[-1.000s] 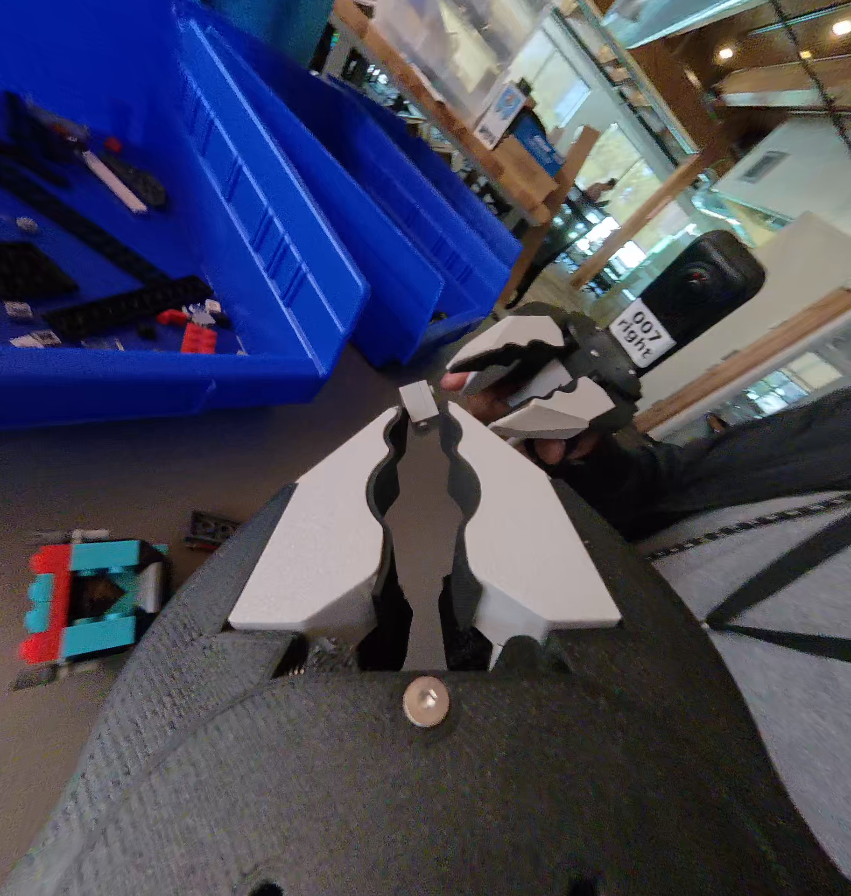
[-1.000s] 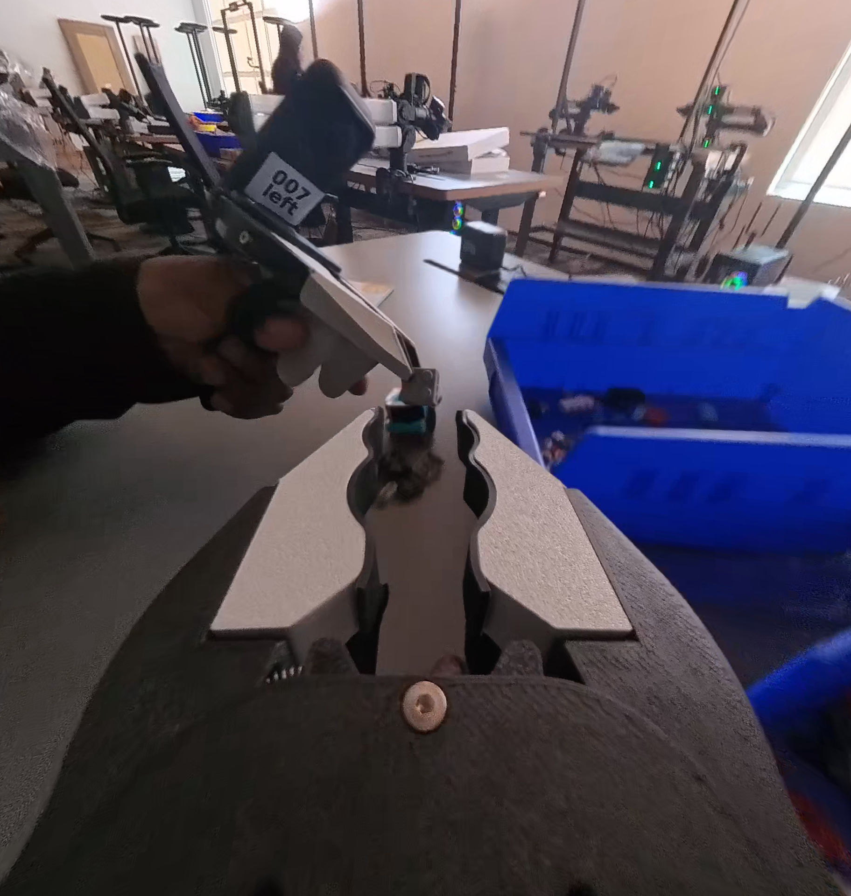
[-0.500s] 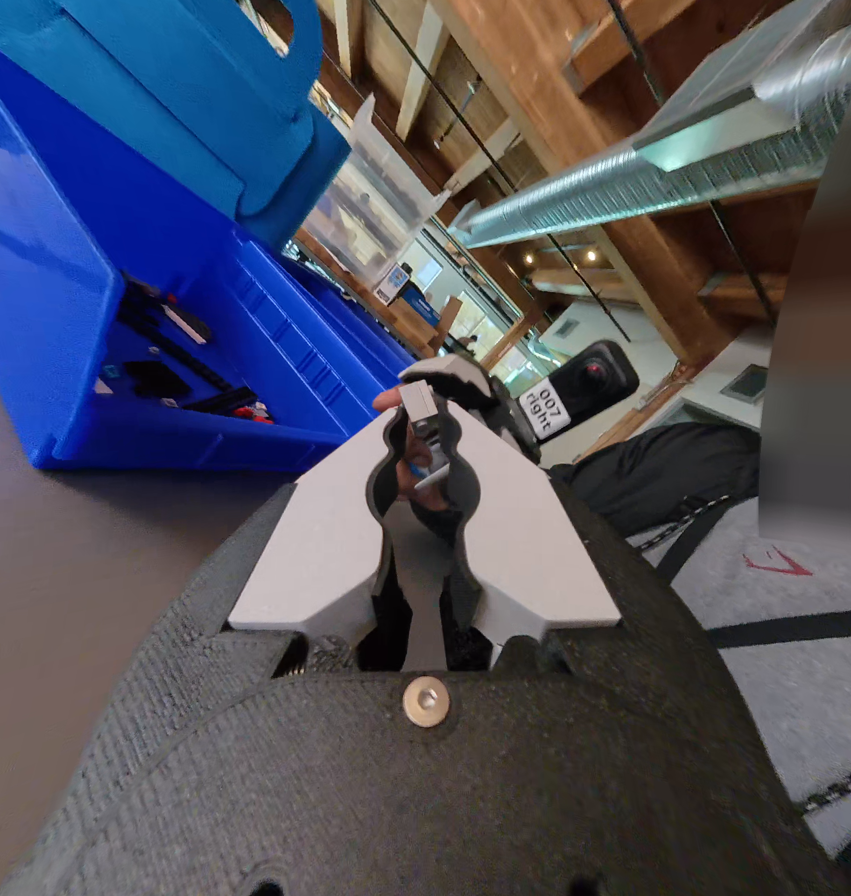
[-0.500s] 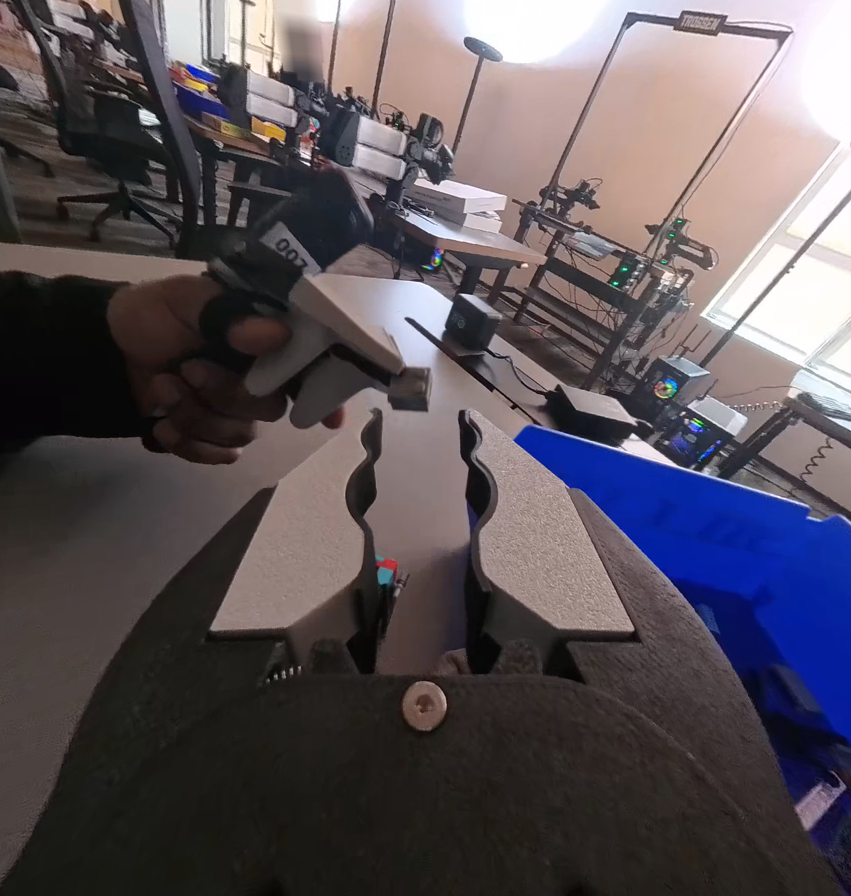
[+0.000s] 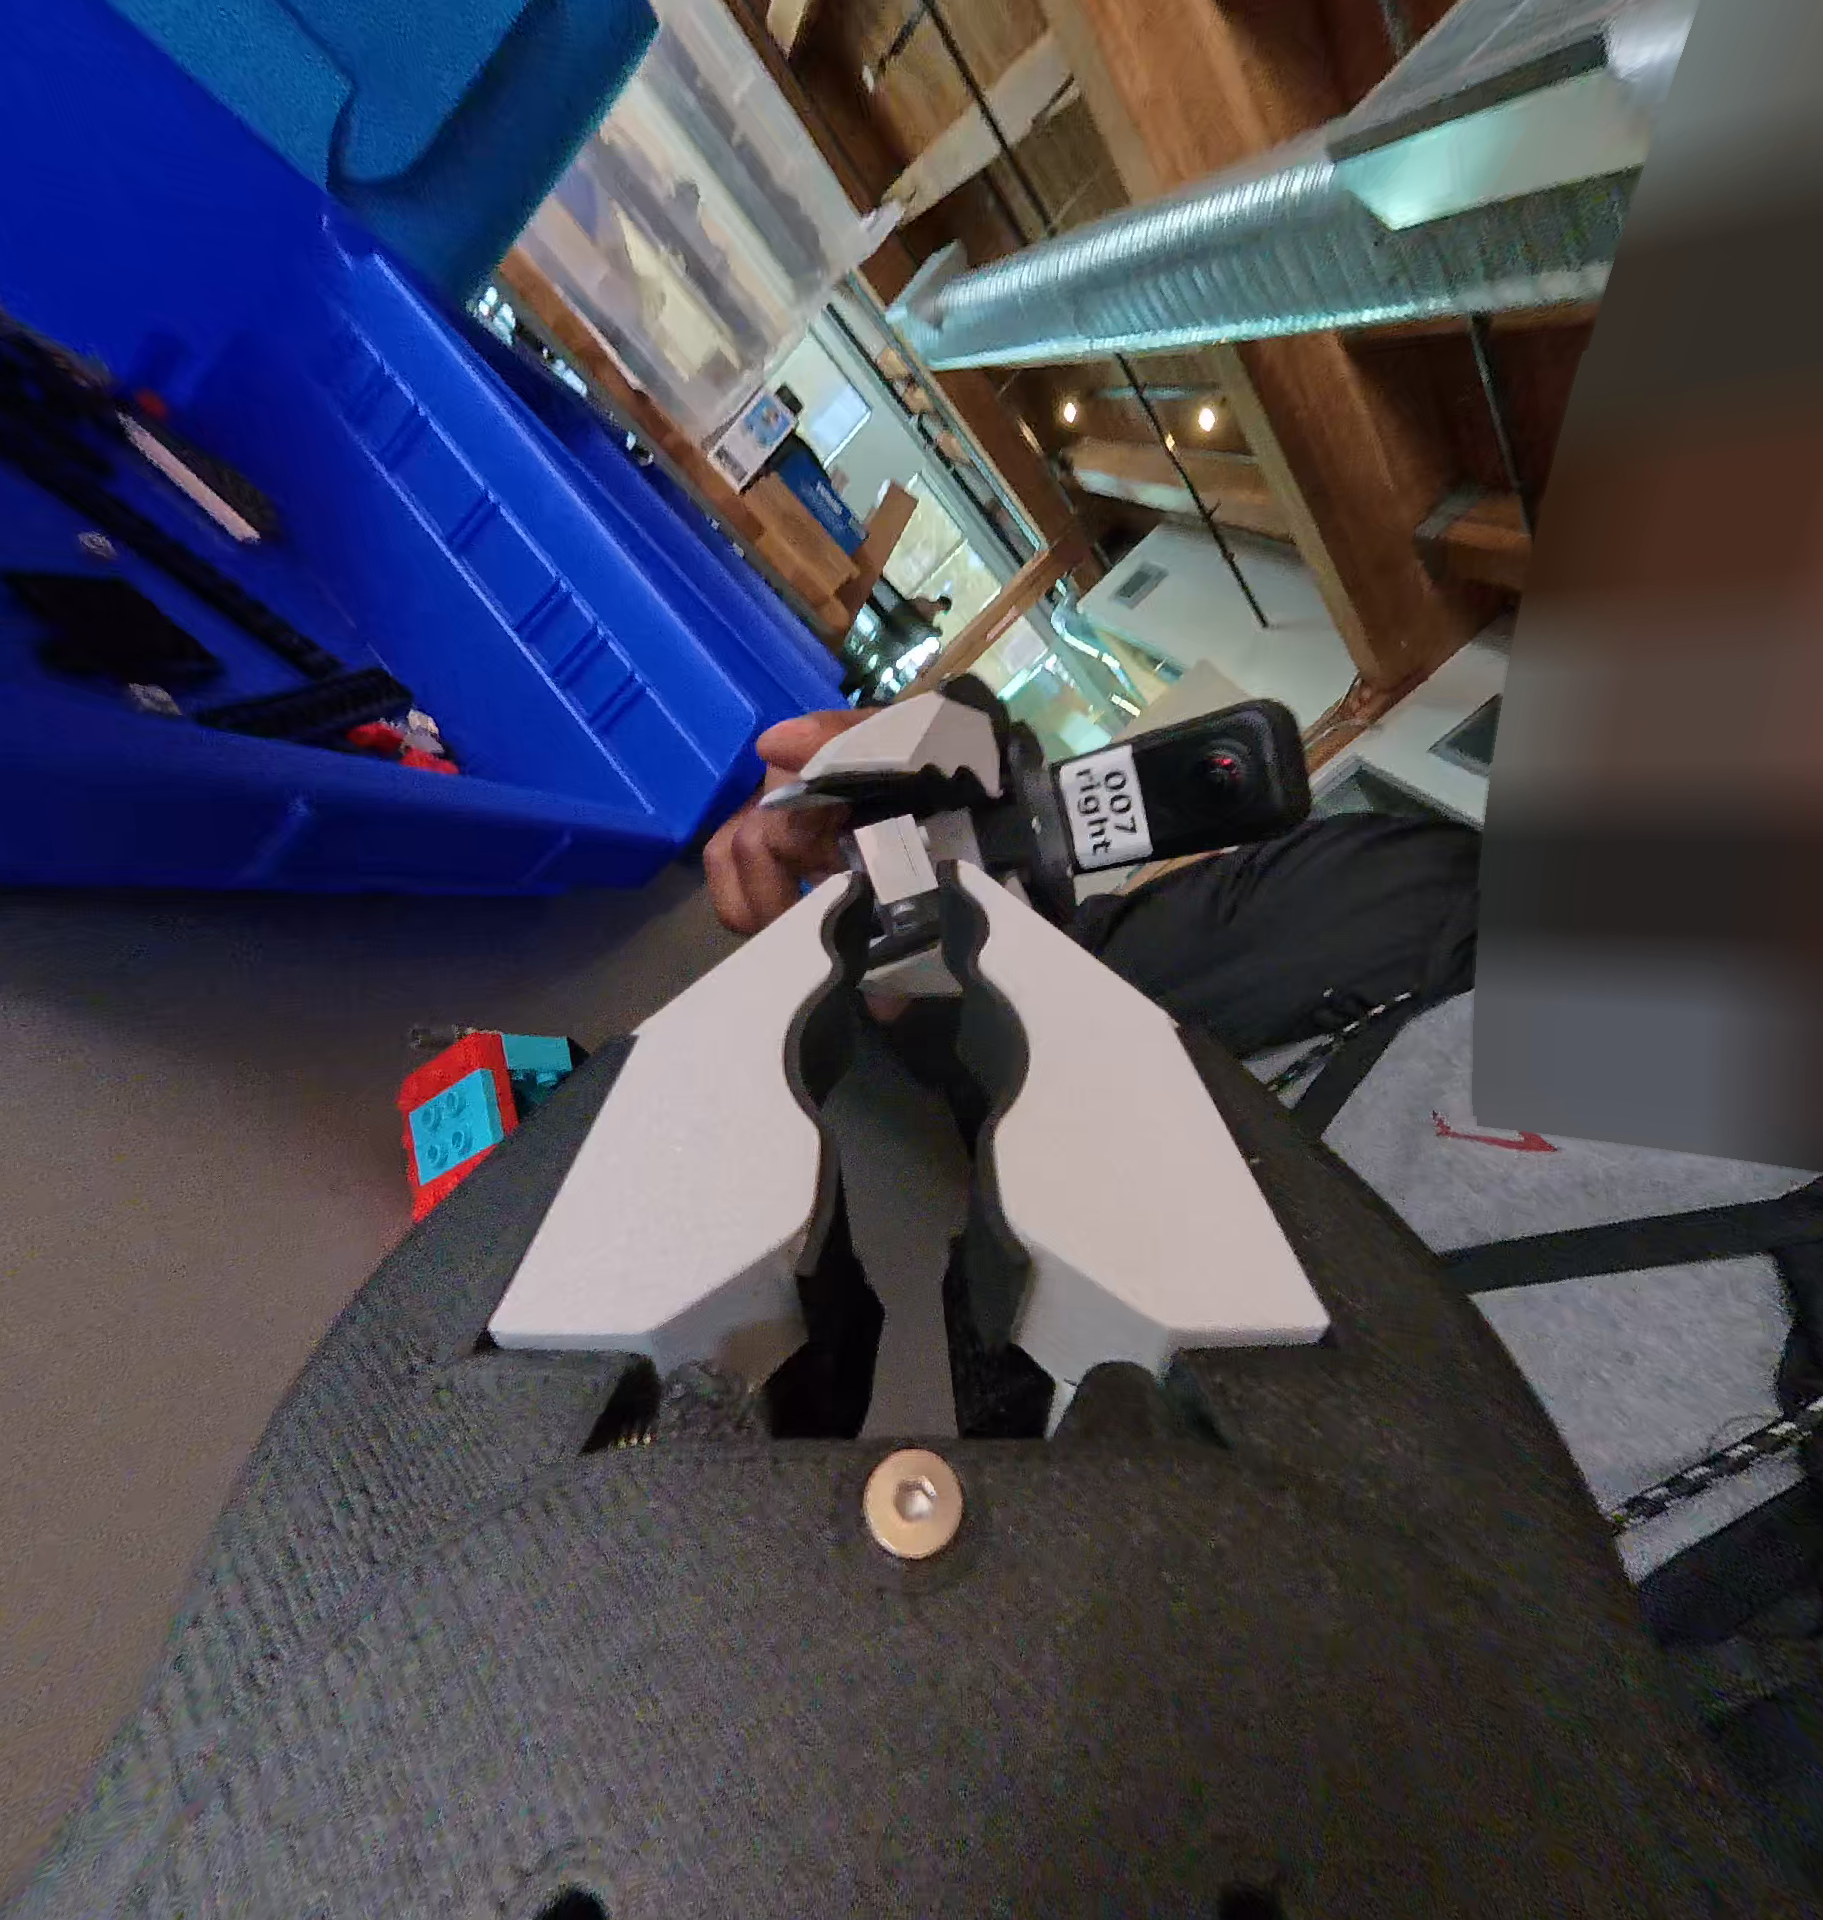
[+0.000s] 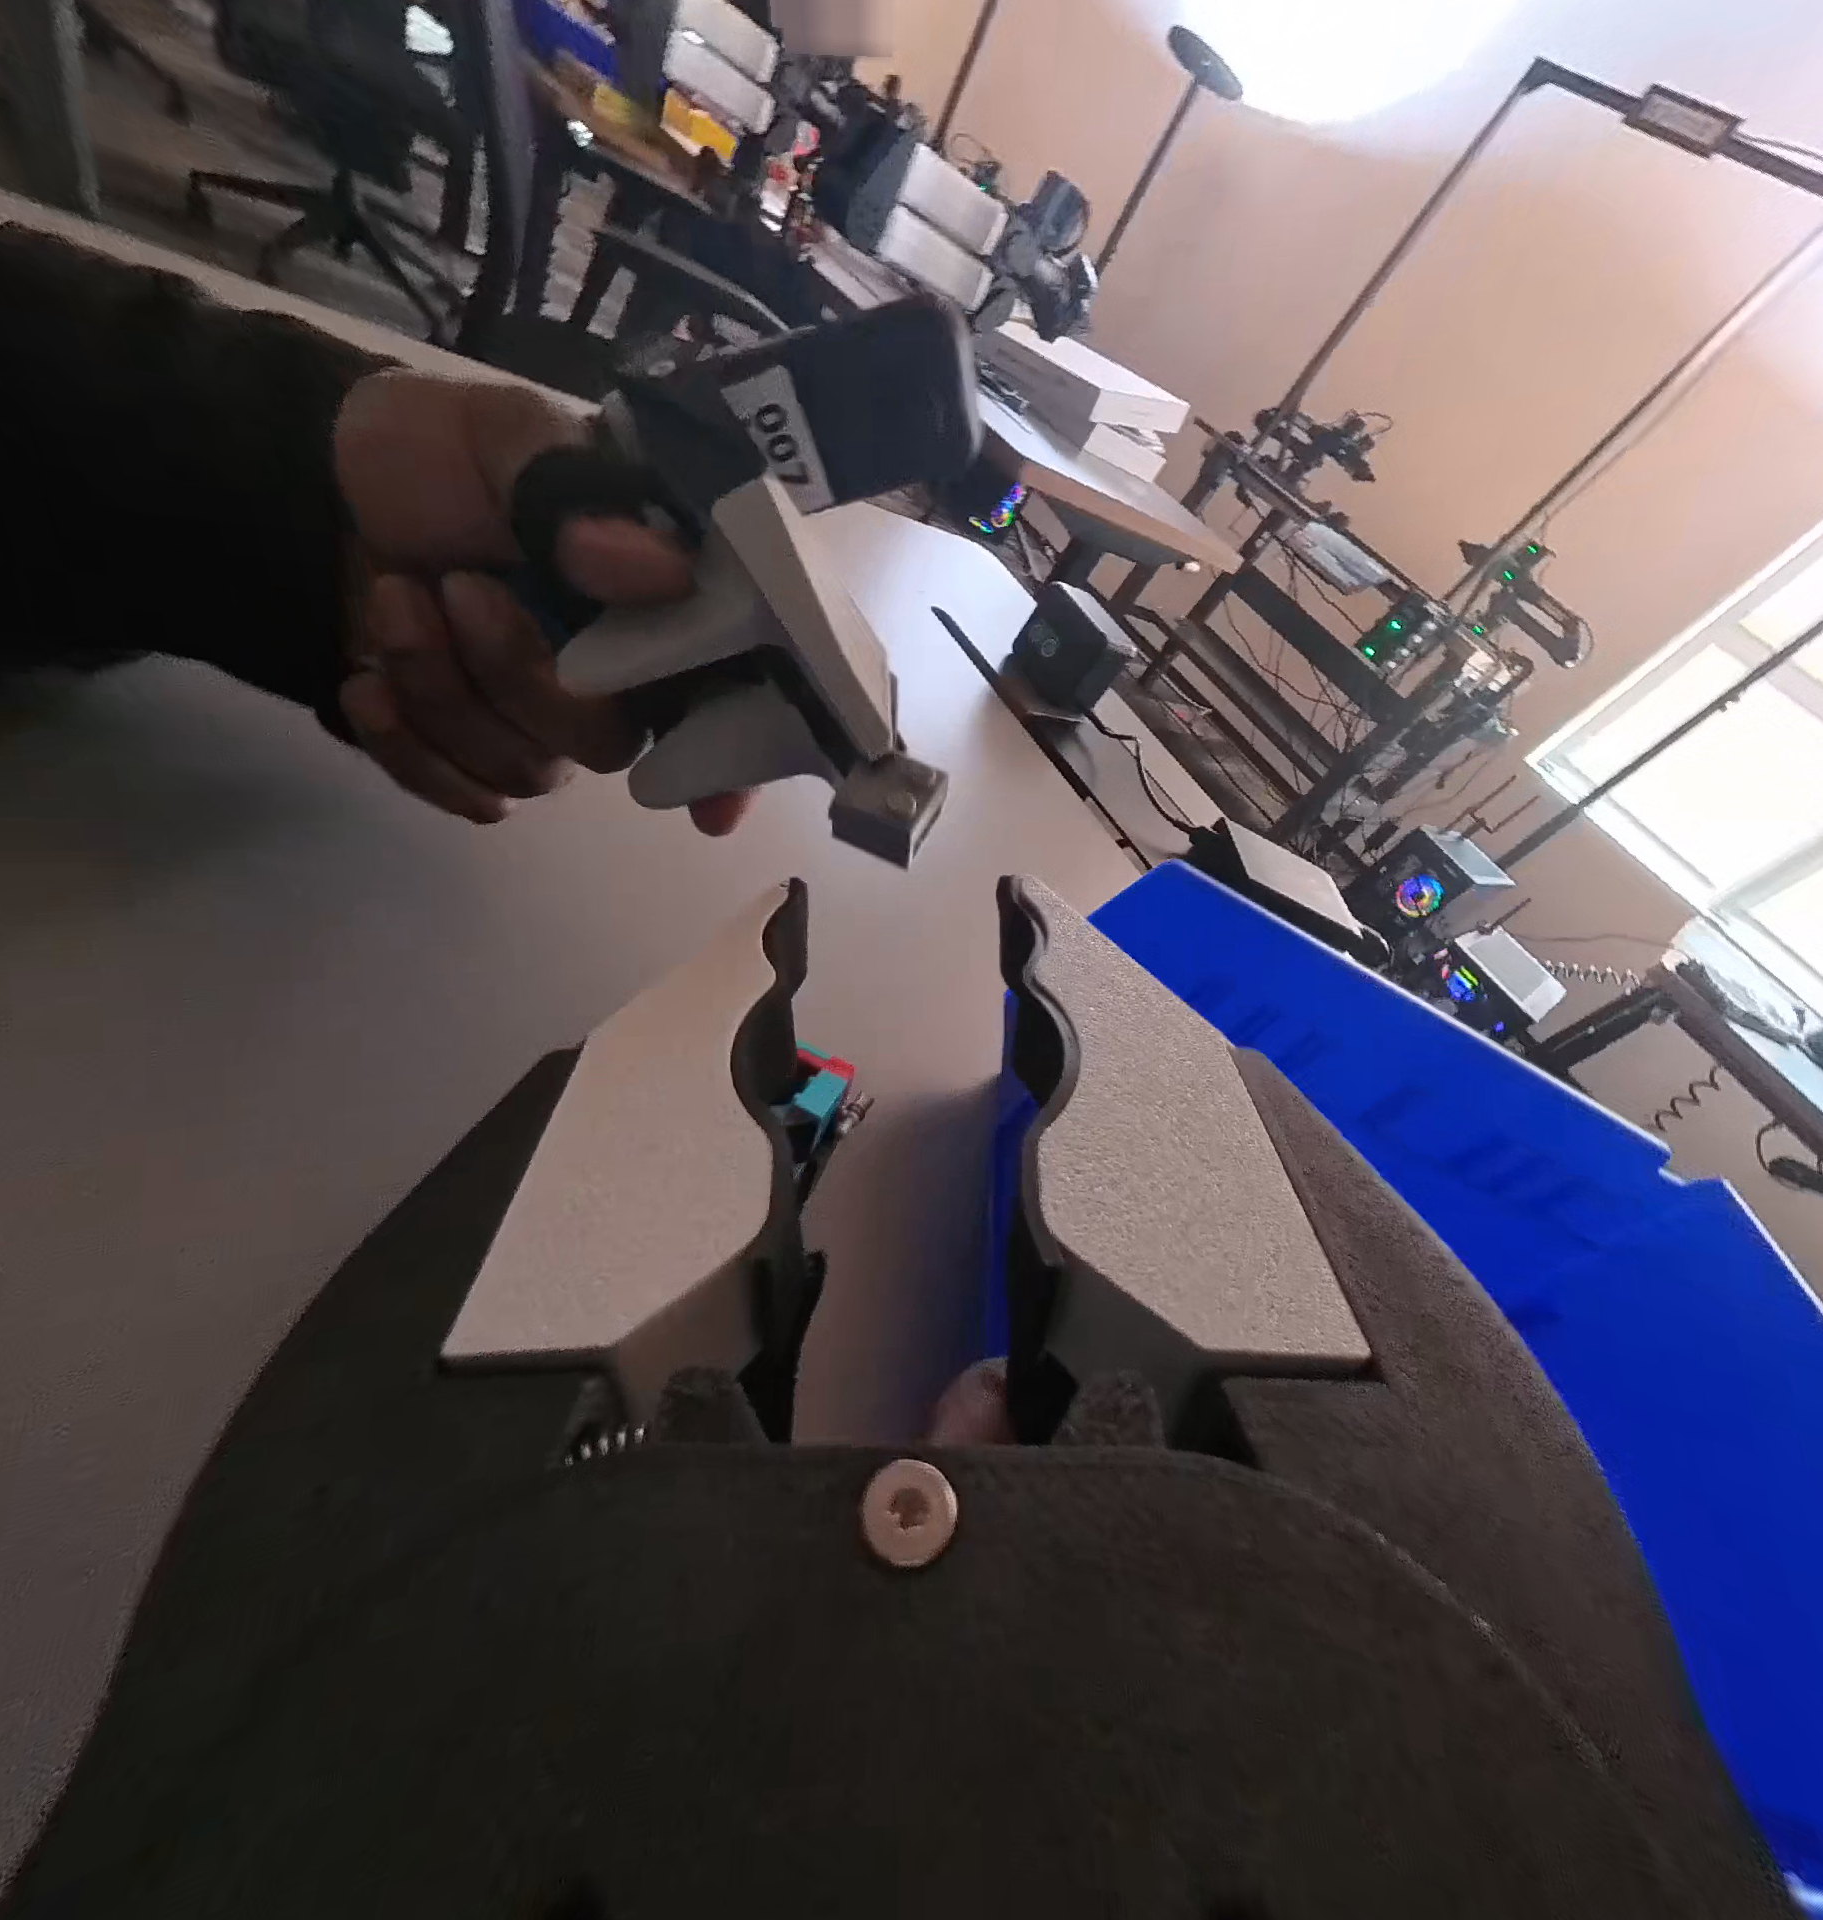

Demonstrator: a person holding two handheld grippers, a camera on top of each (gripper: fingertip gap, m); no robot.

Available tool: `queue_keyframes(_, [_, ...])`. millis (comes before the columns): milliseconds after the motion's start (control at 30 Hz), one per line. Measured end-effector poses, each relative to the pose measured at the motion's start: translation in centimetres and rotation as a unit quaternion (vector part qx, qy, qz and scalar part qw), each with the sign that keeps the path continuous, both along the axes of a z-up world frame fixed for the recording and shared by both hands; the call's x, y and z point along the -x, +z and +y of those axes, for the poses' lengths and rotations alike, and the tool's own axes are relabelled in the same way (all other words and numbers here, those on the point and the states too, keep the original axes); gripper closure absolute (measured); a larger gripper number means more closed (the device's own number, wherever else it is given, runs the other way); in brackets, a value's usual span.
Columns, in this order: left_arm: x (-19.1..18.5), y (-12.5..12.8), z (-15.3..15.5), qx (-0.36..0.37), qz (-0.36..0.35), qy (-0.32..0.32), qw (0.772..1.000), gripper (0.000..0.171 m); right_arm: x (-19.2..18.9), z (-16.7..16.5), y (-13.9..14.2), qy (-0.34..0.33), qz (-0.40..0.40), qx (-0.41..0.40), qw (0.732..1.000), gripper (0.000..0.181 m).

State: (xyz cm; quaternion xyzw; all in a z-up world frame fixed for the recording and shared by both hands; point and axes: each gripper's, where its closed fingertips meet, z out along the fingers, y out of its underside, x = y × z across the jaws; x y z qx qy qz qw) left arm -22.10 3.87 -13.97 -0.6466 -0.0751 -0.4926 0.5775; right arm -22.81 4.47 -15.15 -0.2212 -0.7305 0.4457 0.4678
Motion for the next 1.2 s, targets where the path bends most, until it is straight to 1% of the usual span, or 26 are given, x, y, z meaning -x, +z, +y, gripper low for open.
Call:
queue_keyframes(100, [-0.9,-0.7,0.2,0.016,0.023,-0.014,1.000,0.159,-0.9,-0.6,0.1,0.031,0.006,-0.025,0.999,0.143])
queue_keyframes(267, [-2.0,-1.5,0.3,0.037,0.041,-0.034,0.998,0.159,-1.3,-1.0,-0.4,0.051,0.006,-0.052,0.997,0.140])
queue_keyframes(333, [-2.3,-1.7,0.3,0.043,0.044,-0.041,0.997,0.159,-1.4,-1.1,-0.6,0.055,0.008,-0.057,0.997,0.144])
queue_keyframes(433, [-2.3,-1.9,0.4,0.048,0.041,-0.041,0.997,0.159,-1.5,-1.2,-0.9,0.066,-0.004,-0.059,0.996,0.155])
queue_keyframes(600, [-2.1,-2.1,0.6,0.054,0.034,-0.032,0.997,0.158,-1.3,-0.9,-1.2,0.058,-0.024,-0.032,0.997,0.157])
queue_keyframes(667, [-1.9,-1.6,0.8,0.040,0.021,-0.024,0.999,0.157,-1.2,-0.8,-0.7,0.054,-0.030,0.003,0.998,0.157])
queue_keyframes(733, [-1.2,-1.1,1.0,0.024,0.017,0.000,1.000,0.150,-1.0,-0.5,0.0,0.049,-0.037,0.053,0.997,0.157])
queue_keyframes(800, [-0.3,-0.8,1.3,0.011,0.031,0.032,0.999,0.141,-0.9,-0.2,0.8,0.051,-0.047,0.114,0.991,0.157])
queue_keyframes(867, [0.0,-0.6,1.4,-0.002,0.057,0.055,0.997,0.132,-1.1,-0.1,1.8,0.066,-0.060,0.187,0.978,0.157])
queue_keyframes(933, [-0.4,0.1,1.3,-0.018,0.046,0.046,0.998,0.129,-1.2,0.1,2.5,0.078,-0.069,0.252,0.962,0.157])
queue_keyframes(1033, [-1.0,1.0,1.3,-0.041,0.002,0.028,0.999,0.129,-1.3,0.3,3.2,0.091,-0.069,0.321,0.940,0.157])
queue_keyframes(1100, [-1.4,1.4,1.3,-0.050,-0.026,0.014,0.998,0.130,-1.4,0.3,3.5,0.100,-0.067,0.349,0.929,0.157])
queue_keyframes(1200, [-1.8,2.0,1.4,-0.064,-0.071,-0.002,0.995,0.131,-1.7,0.1,4.0,0.115,-0.059,0.370,0.920,0.157])
